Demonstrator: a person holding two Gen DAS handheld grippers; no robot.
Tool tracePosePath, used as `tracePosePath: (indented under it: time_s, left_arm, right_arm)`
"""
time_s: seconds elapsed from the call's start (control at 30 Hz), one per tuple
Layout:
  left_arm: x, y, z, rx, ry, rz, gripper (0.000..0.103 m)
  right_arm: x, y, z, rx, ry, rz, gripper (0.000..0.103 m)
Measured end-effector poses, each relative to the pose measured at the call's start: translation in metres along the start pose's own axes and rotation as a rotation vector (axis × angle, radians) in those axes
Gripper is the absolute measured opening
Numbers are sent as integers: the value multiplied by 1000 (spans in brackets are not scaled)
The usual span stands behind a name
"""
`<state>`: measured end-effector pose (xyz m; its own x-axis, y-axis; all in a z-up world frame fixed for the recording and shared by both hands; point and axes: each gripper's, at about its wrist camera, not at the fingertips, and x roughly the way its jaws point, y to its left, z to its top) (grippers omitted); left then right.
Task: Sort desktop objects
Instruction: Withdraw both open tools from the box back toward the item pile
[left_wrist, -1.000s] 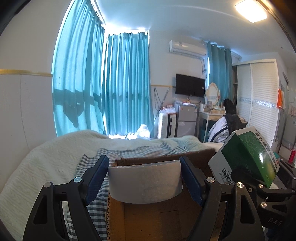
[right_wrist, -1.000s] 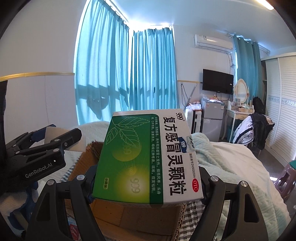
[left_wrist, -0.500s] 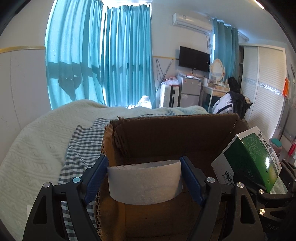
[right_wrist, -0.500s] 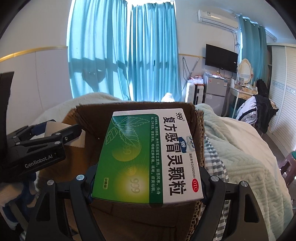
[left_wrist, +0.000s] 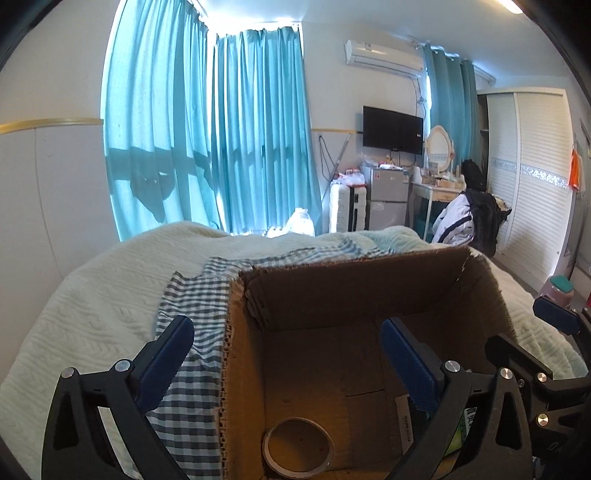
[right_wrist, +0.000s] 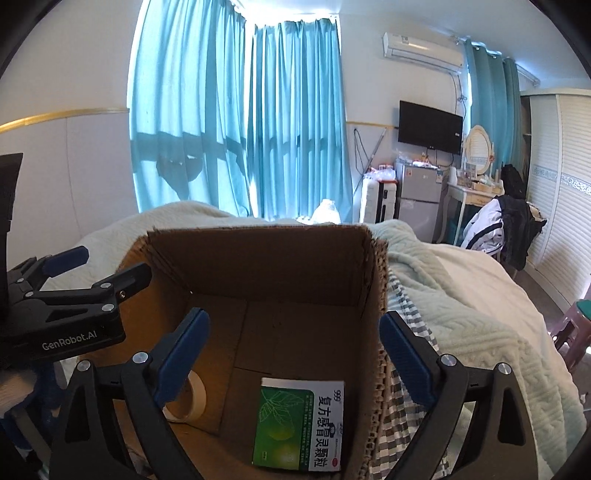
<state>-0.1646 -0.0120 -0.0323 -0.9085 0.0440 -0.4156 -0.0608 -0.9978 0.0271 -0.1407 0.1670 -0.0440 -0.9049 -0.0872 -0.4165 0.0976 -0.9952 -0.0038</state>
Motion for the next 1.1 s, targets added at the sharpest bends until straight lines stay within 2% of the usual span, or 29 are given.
tracePosePath:
  time_s: [0.17, 0.33, 0.43, 0.57, 0.67, 0.83, 0.9, 1.1]
  left_arm:
    - [-30, 4, 12, -11, -56, 20, 103]
    - [-57, 14, 21, -62, -108, -2, 103]
    - [-68, 15, 24, -41, -115, 20, 103]
    - [-91, 14, 20, -8, -187, 93, 103]
    - [-99, 20, 19, -6, -172, 99, 103]
    - [-112, 35, 13, -40, -197, 112, 103]
    - [-113, 43, 11, -52, -175, 100, 103]
    - [-127, 61, -3, -61, -167, 144, 103]
  right_arm:
    - [-36, 2, 11, -6, -77, -8, 100]
    - [-68, 4, 20, 5, -139, 4, 103]
    - [-83, 6, 23, 4, -161, 4, 103]
    - [-105, 9, 24, -5, -195, 9, 103]
    - [-118, 12, 23, -11, -215, 12, 103]
    - [-134, 16, 18, -23, -245, 14, 103]
    - [-139, 18, 15, -36, -248, 17, 103]
    - [-146, 15, 2, -42, -204, 16, 103]
